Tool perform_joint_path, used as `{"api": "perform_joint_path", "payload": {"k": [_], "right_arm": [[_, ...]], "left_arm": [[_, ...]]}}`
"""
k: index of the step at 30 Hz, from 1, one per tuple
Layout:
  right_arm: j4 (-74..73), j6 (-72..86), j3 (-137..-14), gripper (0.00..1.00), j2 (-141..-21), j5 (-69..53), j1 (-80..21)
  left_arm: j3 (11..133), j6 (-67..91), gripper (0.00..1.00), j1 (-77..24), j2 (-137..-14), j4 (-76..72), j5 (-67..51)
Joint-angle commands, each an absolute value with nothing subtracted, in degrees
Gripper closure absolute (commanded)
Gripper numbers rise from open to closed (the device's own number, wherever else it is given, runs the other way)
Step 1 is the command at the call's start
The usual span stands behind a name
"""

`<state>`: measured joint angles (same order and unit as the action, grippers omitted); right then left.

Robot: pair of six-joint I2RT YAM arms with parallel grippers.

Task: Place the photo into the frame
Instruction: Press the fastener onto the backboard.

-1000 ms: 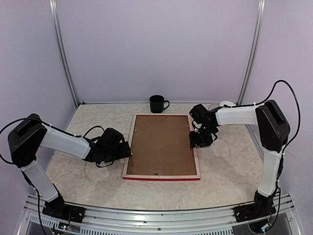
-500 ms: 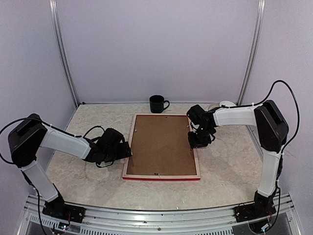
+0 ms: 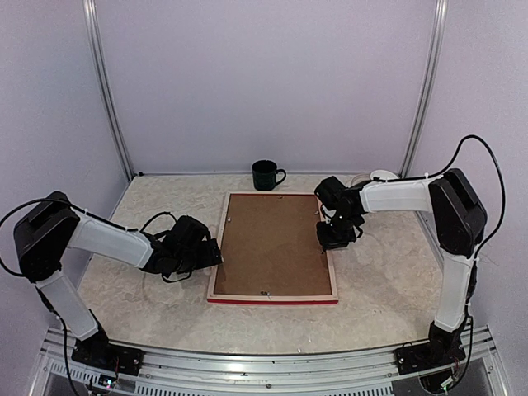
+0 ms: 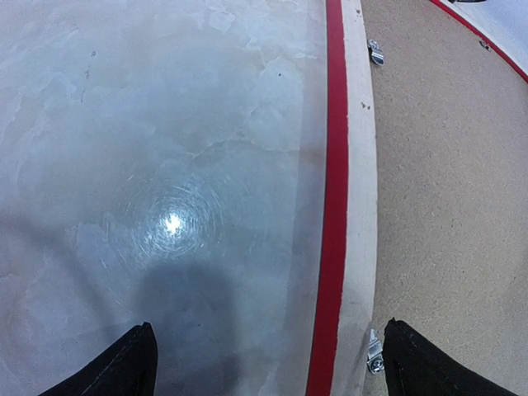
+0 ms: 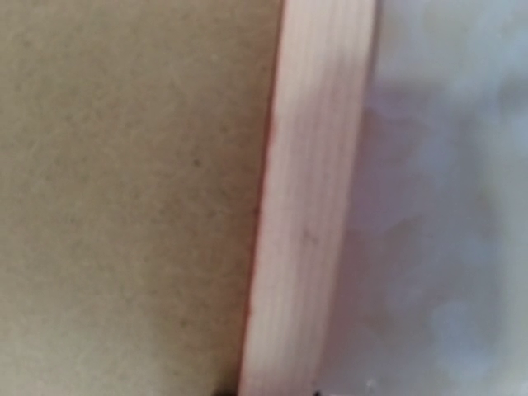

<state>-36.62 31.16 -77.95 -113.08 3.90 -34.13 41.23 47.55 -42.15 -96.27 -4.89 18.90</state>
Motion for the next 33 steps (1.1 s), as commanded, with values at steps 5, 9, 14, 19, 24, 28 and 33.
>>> {"api": "perform_joint_path", "payload": {"k": [5, 9, 14, 19, 24, 28, 33], "right_arm": [[-37.75, 28.96, -79.92, 0.50, -112.70, 3.22, -34.63], [-36.14, 28.45, -79.31, 0.47, -109.60, 1.99, -34.63], [-34.30, 27.95, -76.91, 0.45, -105.62, 1.48, -34.67], [-32.88, 27.81, -74.20, 0.44, -102.60, 2.00, -34.72], [-31.61, 27.62, -72.12, 0.43, -101.95, 1.53, -34.69], [-30.63, 27.63, -70.90, 0.42, -102.11, 1.36, -34.72], [-30.15, 27.68, -70.44, 0.41, -102.63, 0.88, -34.72]], "left_arm": [[41.46, 48.11, 0.05, -41.93, -98.13, 4.22, 17.45], [43.25, 46.94, 0.04, -41.88, -97.56, 6.72, 18.72], [45.93, 45.71, 0.04, -41.66, -100.05, 9.01, 18.71], [47.86, 44.79, 0.04, -41.84, -102.37, 10.03, 18.11], [49.70, 44.38, 0.04, -41.92, -104.24, 10.89, 17.37], [50.90, 44.34, 0.05, -42.63, -104.91, 11.99, 17.45], [51.12, 44.62, 0.05, -43.95, -104.13, 13.28, 17.93]]}}
